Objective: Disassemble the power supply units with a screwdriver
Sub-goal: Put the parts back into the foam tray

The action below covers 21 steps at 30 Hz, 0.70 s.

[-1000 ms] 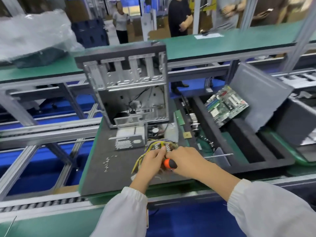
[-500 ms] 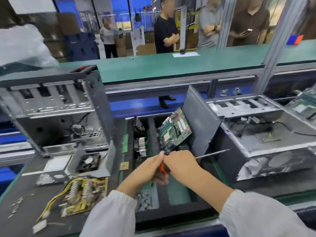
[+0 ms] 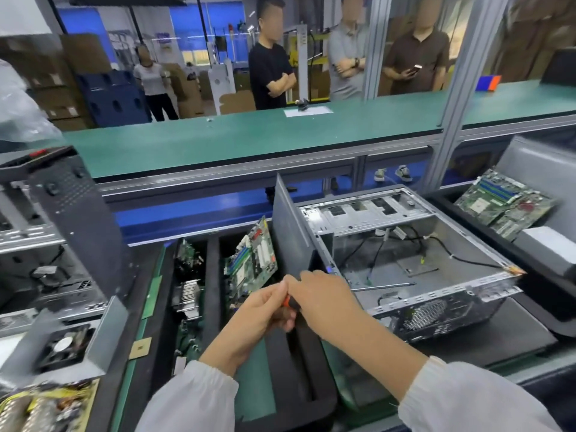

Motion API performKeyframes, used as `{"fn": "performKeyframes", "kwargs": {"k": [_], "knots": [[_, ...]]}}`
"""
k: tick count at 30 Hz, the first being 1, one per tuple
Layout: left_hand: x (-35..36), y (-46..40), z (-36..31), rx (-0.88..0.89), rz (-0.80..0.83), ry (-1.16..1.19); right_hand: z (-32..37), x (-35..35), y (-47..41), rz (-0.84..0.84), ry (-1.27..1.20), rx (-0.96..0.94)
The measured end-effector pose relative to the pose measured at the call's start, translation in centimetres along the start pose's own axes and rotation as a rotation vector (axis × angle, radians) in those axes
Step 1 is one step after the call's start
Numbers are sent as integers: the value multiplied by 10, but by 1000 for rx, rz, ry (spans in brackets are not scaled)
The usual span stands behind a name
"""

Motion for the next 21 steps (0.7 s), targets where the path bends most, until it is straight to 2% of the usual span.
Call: {"fn": "performKeyframes", "kwargs": {"k": [6,11,16,21], "knots": [[-6,-11,-1,-17,-140,-5,-13,-6,-3,2,26,41],[-4,-13,1,-5,-176,-186,-24,3,1,75,49,59],[-16,-8,-3,152,-392,-522,-43,8,-2,82,43,121],[-28,-1,-13,184,-428,-553,-53,6,-12,66,66,107]]}}
Point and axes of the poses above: each hand's wrist, its own y-axis away from the middle knuckle, its own x-axis out of the palm, z = x × y, the point moved 3 cm from there along -y, towards the middle knuckle
